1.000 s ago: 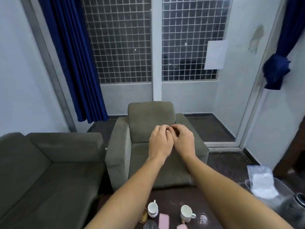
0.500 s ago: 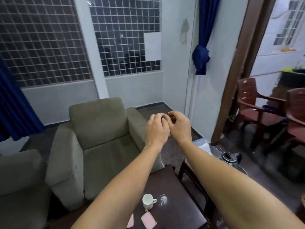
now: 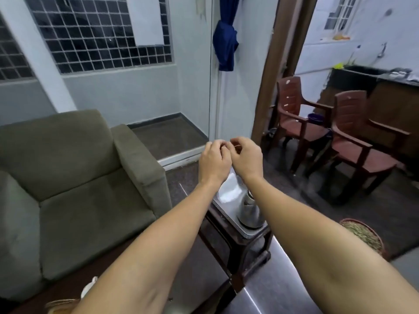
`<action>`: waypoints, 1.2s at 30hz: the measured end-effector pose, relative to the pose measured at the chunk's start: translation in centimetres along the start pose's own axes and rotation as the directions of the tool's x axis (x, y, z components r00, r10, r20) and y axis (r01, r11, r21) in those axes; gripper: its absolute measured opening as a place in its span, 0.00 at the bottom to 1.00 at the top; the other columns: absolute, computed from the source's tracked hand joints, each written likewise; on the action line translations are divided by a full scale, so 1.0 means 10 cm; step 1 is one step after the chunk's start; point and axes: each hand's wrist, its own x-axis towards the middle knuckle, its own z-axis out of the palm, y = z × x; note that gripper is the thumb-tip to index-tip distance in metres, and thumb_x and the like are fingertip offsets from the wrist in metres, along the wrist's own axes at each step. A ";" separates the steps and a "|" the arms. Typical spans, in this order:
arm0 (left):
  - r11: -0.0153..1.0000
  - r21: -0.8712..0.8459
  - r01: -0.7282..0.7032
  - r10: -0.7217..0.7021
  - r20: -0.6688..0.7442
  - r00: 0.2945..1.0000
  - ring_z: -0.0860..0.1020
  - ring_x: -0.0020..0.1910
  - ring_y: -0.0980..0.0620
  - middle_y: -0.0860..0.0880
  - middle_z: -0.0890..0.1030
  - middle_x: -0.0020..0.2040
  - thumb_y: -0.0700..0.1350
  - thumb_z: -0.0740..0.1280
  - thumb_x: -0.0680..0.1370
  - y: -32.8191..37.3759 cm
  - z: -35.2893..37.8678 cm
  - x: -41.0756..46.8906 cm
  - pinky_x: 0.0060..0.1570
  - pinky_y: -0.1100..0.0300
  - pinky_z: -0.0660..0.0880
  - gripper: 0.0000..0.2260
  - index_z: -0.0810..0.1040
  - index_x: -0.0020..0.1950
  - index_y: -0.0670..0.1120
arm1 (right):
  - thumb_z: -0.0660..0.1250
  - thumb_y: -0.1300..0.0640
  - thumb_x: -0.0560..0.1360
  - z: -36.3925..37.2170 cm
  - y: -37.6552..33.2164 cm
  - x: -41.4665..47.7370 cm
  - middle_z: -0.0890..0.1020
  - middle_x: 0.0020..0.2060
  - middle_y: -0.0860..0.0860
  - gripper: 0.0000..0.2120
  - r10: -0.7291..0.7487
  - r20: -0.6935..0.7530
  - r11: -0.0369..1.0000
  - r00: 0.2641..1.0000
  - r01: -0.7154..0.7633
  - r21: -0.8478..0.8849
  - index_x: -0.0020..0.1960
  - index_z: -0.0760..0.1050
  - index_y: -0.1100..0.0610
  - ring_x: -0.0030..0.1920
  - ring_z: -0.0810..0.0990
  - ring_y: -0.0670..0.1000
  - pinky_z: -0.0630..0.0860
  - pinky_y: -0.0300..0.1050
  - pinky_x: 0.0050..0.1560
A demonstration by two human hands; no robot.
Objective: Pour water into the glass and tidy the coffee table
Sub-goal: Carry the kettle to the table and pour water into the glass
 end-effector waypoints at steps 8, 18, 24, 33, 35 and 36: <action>0.996 -0.048 0.071 -0.064 0.135 0.989 0.77 0.58 0.47 0.48 0.80 0.58 0.44 0.59 0.82 0.04 0.96 0.07 0.59 0.54 0.71 0.12 0.80 0.59 0.48 | 0.69 0.49 0.78 -0.24 0.89 0.22 0.84 0.47 0.46 0.08 0.093 -0.006 0.991 0.996 -0.093 -0.091 0.52 0.83 0.52 0.43 0.81 0.45 0.76 0.42 0.49; 0.969 -0.017 0.245 -0.230 0.287 0.930 0.78 0.59 0.49 0.50 0.78 0.63 0.48 0.59 0.82 -0.44 1.82 -0.13 0.62 0.52 0.74 0.14 0.77 0.66 0.49 | 0.68 0.52 0.78 -0.21 1.92 0.21 0.85 0.49 0.49 0.10 0.220 0.077 0.961 0.972 -0.203 -0.189 0.56 0.82 0.54 0.48 0.83 0.49 0.79 0.48 0.55; 0.929 0.118 0.350 -0.368 0.372 0.852 0.78 0.60 0.47 0.49 0.80 0.62 0.46 0.61 0.81 -0.83 2.20 -0.30 0.61 0.53 0.73 0.13 0.77 0.63 0.48 | 0.68 0.53 0.79 -0.04 2.49 0.16 0.83 0.54 0.51 0.12 0.318 0.193 0.927 0.928 -0.262 -0.268 0.61 0.81 0.55 0.53 0.82 0.53 0.76 0.47 0.57; 0.847 0.254 0.467 -0.528 0.508 0.681 0.78 0.58 0.44 0.48 0.82 0.58 0.49 0.62 0.81 -1.20 2.71 -0.44 0.53 0.55 0.72 0.09 0.78 0.57 0.49 | 0.61 0.60 0.79 0.17 3.16 0.19 0.77 0.62 0.53 0.16 0.437 0.355 0.858 0.826 -0.264 -0.441 0.65 0.78 0.53 0.59 0.78 0.58 0.76 0.52 0.57; 0.822 0.269 0.503 -0.563 0.524 0.639 0.78 0.59 0.44 0.48 0.82 0.59 0.50 0.62 0.80 -1.25 2.82 -0.48 0.53 0.55 0.72 0.10 0.77 0.59 0.51 | 0.61 0.61 0.78 0.21 3.25 0.23 0.75 0.65 0.53 0.18 0.457 0.381 0.847 0.804 -0.262 -0.463 0.66 0.76 0.53 0.61 0.77 0.59 0.76 0.53 0.59; 0.809 0.279 0.517 -0.578 0.535 0.616 0.78 0.60 0.43 0.48 0.82 0.60 0.50 0.62 0.80 -1.26 2.88 -0.50 0.54 0.55 0.71 0.11 0.77 0.60 0.51 | 0.61 0.61 0.78 0.23 3.28 0.25 0.74 0.67 0.54 0.19 0.458 0.399 0.844 0.794 -0.246 -0.477 0.67 0.76 0.53 0.63 0.76 0.59 0.75 0.53 0.60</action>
